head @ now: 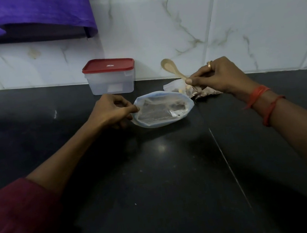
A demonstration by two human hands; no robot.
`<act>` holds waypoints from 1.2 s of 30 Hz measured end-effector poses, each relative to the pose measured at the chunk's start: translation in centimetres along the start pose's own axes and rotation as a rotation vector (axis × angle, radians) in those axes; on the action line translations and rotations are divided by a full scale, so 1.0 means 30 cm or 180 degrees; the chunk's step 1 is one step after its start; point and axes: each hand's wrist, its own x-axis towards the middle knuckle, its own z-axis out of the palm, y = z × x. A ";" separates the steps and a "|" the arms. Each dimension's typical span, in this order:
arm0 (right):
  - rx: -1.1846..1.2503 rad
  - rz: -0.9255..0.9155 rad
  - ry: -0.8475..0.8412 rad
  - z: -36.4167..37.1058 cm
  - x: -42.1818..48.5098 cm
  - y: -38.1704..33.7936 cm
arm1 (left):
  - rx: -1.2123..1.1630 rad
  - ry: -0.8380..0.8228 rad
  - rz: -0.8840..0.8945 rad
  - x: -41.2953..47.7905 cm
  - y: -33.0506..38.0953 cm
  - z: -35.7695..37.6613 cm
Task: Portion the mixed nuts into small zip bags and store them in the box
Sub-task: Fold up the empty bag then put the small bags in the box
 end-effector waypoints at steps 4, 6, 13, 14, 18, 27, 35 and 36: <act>0.0394 0.0453 -0.0133 0.084 0.124 0.020 | -0.0028 -0.0127 0.0005 0.017 -0.012 0.001; 0.0444 0.0651 -0.0264 0.130 0.194 0.039 | -0.0017 -0.0132 0.0021 0.027 -0.015 -0.004; -0.0073 0.0915 -0.0519 0.280 0.435 0.051 | -0.0089 0.0045 0.0061 0.044 -0.016 -0.030; -0.0206 0.0915 -0.0544 0.302 0.470 0.045 | -0.0086 0.0050 0.0057 0.046 -0.018 -0.033; -0.0556 0.1016 -0.0673 0.377 0.558 0.020 | -0.0083 0.0114 0.0023 0.057 -0.029 -0.038; -0.0674 0.1067 -0.0685 0.512 0.630 0.024 | -0.0092 0.0248 -0.0049 0.065 -0.041 -0.053; -0.0701 0.1249 -0.0704 0.557 0.640 0.041 | -0.0075 0.0268 -0.0234 0.066 -0.047 -0.066; -0.0647 0.1259 -0.0652 0.570 0.647 0.038 | -0.0065 0.0254 -0.0262 0.067 -0.048 -0.067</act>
